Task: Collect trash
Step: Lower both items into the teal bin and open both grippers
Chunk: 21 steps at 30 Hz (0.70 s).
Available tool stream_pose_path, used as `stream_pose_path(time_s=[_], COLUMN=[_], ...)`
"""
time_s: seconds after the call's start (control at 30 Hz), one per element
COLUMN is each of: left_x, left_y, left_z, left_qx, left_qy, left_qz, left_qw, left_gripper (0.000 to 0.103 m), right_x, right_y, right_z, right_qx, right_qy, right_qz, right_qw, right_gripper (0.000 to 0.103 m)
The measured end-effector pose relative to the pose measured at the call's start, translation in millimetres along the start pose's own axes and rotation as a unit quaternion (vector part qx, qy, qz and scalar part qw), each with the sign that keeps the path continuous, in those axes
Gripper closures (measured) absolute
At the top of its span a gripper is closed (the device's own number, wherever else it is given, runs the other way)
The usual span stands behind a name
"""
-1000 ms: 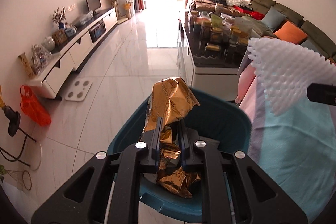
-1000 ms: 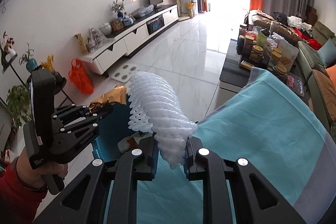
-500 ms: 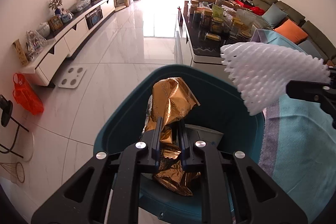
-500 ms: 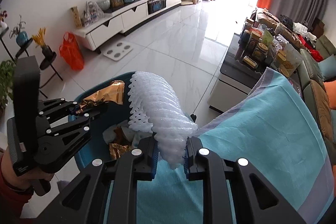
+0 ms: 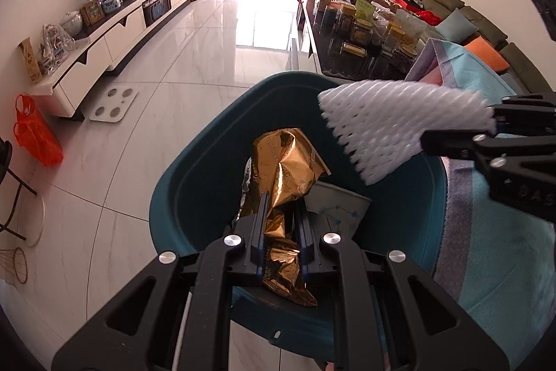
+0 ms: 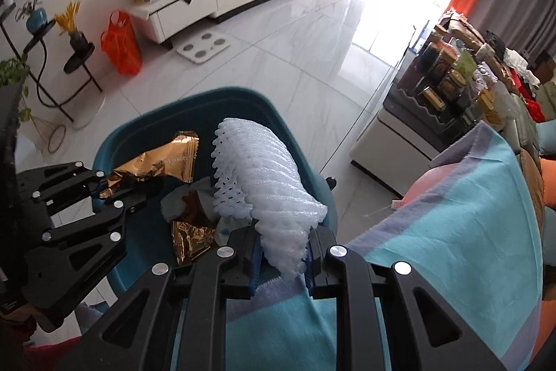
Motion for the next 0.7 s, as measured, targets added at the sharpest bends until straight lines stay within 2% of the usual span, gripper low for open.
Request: stream_pose_path(time_s=[0.47,0.6,0.7], left_x=[6,7,7], left_y=[7,10,11], left_z=[7,8,7], left_qx=[0.003,0.005,0.003], left_qy=[-0.007,-0.007,-0.006], left_qz=[-0.003,-0.007,-0.011], left_qw=[1.0,0.9999,0.9999], left_gripper=[0.086,0.085,0.083], right_x=[27,26,21], right_y=[-15,-14,-9], right_z=[0,0,-1], right_qx=[-0.019,-0.013,-0.005], right_qy=[-0.053,-0.051,-0.042], right_qz=[-0.025,-0.027,-0.023], right_qw=[0.998,0.998,0.999], right_gripper=[0.076,0.069,0.059])
Point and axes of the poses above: each gripper's, at about its wrist camera, not at the fingertips, and x roughly the way its jaws point, y to its right, z to its underside, the point moved 1 cm from there along x, roughly the way its jaws point, and after that the axes turned 10 degrees about y, right-handed, at the moved point
